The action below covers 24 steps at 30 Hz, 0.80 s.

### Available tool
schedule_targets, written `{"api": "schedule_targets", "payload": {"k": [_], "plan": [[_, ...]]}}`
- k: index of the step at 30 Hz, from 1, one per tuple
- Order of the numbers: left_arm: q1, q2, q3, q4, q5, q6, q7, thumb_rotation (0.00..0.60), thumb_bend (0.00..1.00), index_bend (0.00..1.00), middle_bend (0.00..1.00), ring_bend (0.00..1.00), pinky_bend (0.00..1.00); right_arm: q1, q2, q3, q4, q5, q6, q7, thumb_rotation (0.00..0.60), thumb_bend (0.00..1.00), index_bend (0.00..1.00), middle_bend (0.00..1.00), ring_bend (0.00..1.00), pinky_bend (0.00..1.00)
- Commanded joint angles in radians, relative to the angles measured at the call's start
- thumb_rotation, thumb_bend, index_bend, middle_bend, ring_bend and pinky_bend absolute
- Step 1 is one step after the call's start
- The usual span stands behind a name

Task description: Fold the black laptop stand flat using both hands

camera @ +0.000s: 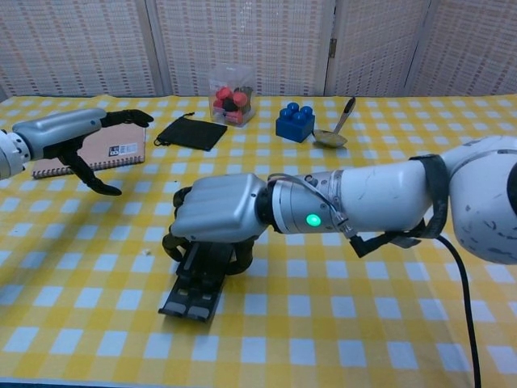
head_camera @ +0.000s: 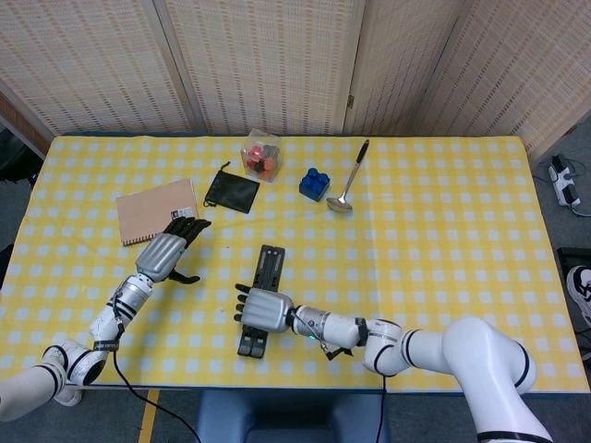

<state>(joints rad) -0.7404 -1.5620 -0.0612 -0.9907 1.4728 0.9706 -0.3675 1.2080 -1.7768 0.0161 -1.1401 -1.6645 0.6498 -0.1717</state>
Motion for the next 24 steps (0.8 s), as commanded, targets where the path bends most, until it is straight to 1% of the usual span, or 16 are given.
{"api": "schedule_targets", "payload": {"k": [1,2,3,4,5,6,7,8,12,17,21,24], "plan": [[0.0,0.003,-0.002,-0.004,0.001,0.002,0.002,0.6,0.15,0.06,0.11,0.0,0.0,-0.004,0.005,-0.006,0.0,-0.008,0.015,0.008,0.6,0.34,0.33,0.37,0.25,0.1],[0.0,0.005,-0.003,-0.009,0.001,0.004,0.004,0.6,0.15,0.06,0.11,0.0,0.0,-0.006,0.01,-0.008,-0.006,-0.009,0.02,0.01,0.6,0.34,0.31,0.35,0.24,0.1],[0.001,0.008,-0.005,-0.013,0.0,0.006,0.005,0.6,0.15,0.06,0.11,0.0,0.0,-0.007,0.015,-0.008,-0.015,-0.007,0.02,0.01,0.6,0.34,0.26,0.3,0.22,0.1],[0.002,0.011,-0.007,-0.017,-0.001,0.008,0.007,0.6,0.15,0.06,0.11,0.0,0.0,-0.009,0.023,-0.008,-0.027,-0.001,0.017,0.01,0.6,0.34,0.19,0.25,0.19,0.1],[0.004,0.016,-0.009,-0.024,-0.003,0.011,0.01,0.6,0.15,0.06,0.11,0.0,0.0,-0.015,0.035,-0.004,-0.048,0.014,0.013,0.006,0.6,0.34,0.1,0.16,0.15,0.08],[0.005,0.02,-0.011,-0.029,-0.005,0.014,0.013,0.6,0.15,0.06,0.1,0.0,0.0,-0.024,0.046,0.0,-0.069,0.031,0.01,0.002,0.6,0.34,0.04,0.09,0.12,0.06],[0.008,0.027,-0.012,-0.034,-0.006,0.017,0.019,0.6,0.15,0.06,0.1,0.0,0.0,-0.039,0.066,0.007,-0.107,0.057,0.013,-0.002,0.6,0.33,0.0,0.04,0.08,0.04],[0.009,0.033,-0.013,-0.038,-0.008,0.016,0.026,0.6,0.15,0.06,0.1,0.0,0.0,-0.054,0.082,0.012,-0.136,0.074,0.024,-0.006,0.6,0.33,0.0,0.0,0.06,0.02],[0.025,0.061,-0.028,-0.06,-0.033,0.032,0.055,0.6,0.15,0.06,0.09,0.0,0.0,-0.15,0.168,0.01,-0.251,0.112,0.143,-0.05,0.6,0.34,0.0,0.0,0.05,0.01],[0.075,0.118,-0.049,-0.132,-0.087,0.066,0.088,0.6,0.16,0.07,0.09,0.0,0.0,-0.325,0.312,-0.015,-0.422,0.182,0.34,-0.105,0.6,0.34,0.0,0.0,0.11,0.02],[0.134,0.152,-0.061,-0.174,-0.126,0.135,0.147,0.6,0.17,0.08,0.09,0.0,0.0,-0.453,0.428,-0.037,-0.528,0.226,0.486,-0.144,0.6,0.34,0.0,0.02,0.11,0.02],[0.186,0.178,-0.066,-0.209,-0.162,0.191,0.213,0.6,0.17,0.09,0.09,0.0,0.0,-0.55,0.509,-0.06,-0.574,0.248,0.587,-0.119,0.6,0.34,0.0,0.04,0.11,0.02]]}}
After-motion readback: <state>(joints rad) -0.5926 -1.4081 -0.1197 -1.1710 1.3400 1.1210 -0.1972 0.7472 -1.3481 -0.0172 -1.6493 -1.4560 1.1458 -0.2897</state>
